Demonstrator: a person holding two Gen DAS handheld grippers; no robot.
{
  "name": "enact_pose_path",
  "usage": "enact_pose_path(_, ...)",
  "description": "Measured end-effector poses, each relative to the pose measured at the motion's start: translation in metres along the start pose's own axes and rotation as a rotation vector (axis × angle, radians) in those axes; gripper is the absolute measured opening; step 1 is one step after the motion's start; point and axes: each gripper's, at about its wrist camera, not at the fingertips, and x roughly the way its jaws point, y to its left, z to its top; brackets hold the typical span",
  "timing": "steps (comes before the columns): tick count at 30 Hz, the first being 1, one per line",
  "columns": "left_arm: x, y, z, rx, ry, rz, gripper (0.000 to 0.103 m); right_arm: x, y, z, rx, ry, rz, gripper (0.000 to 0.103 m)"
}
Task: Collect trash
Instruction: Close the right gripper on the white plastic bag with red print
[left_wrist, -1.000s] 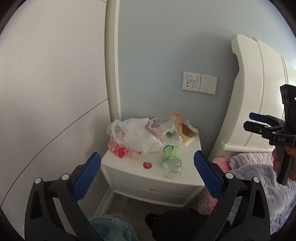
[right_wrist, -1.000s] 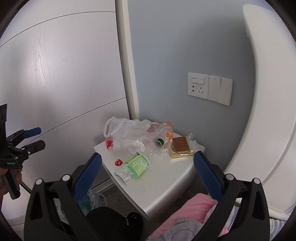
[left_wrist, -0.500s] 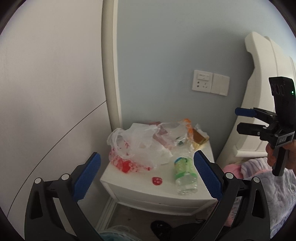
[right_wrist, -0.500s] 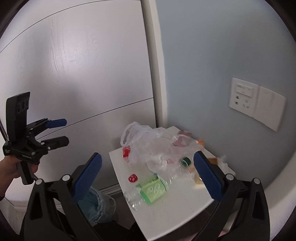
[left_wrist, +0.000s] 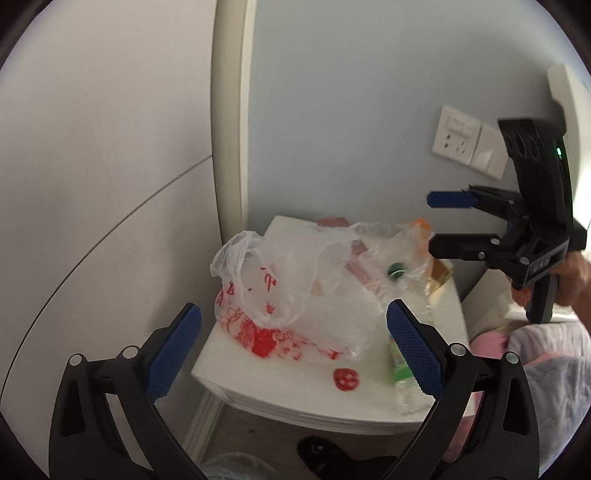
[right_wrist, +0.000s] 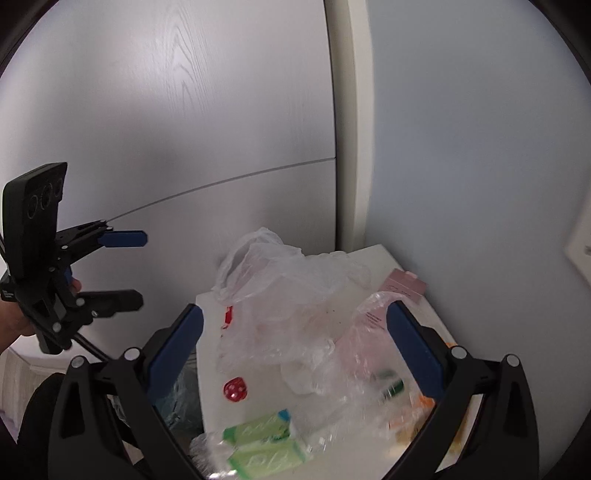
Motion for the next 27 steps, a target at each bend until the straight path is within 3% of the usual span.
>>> enact_pose_path(10, 0.073, 0.037, 0.005, -0.084, 0.099, -0.099, 0.097, 0.066, -0.034, 0.020, 0.074, 0.089, 0.100, 0.097)
enact_pose_path(16, 0.100, 0.040, 0.002, -0.123, 0.125, -0.199, 0.097, 0.091, -0.048, 0.026, 0.148, 0.125, 0.166, 0.096)
enact_pose_path(21, 0.114, 0.040, 0.000, -0.126, 0.136, -0.219, 0.097, 0.103, -0.046, 0.030, 0.149, 0.170, 0.181, 0.096)
enact_pose_path(22, 0.116, 0.042, 0.000, -0.134, 0.132, -0.229, 0.097, 0.105, -0.043, 0.030, 0.143, 0.179, 0.186, 0.094)
enact_pose_path(25, 0.118, 0.046, -0.002, -0.147, 0.121, -0.248, 0.097, 0.111, -0.038, 0.030, 0.145, 0.208, 0.221, 0.076)
enact_pose_path(27, 0.118, 0.046, 0.001, -0.134, 0.115, -0.240, 0.096, 0.110, -0.035, 0.029, 0.143, 0.214, 0.225, 0.072)
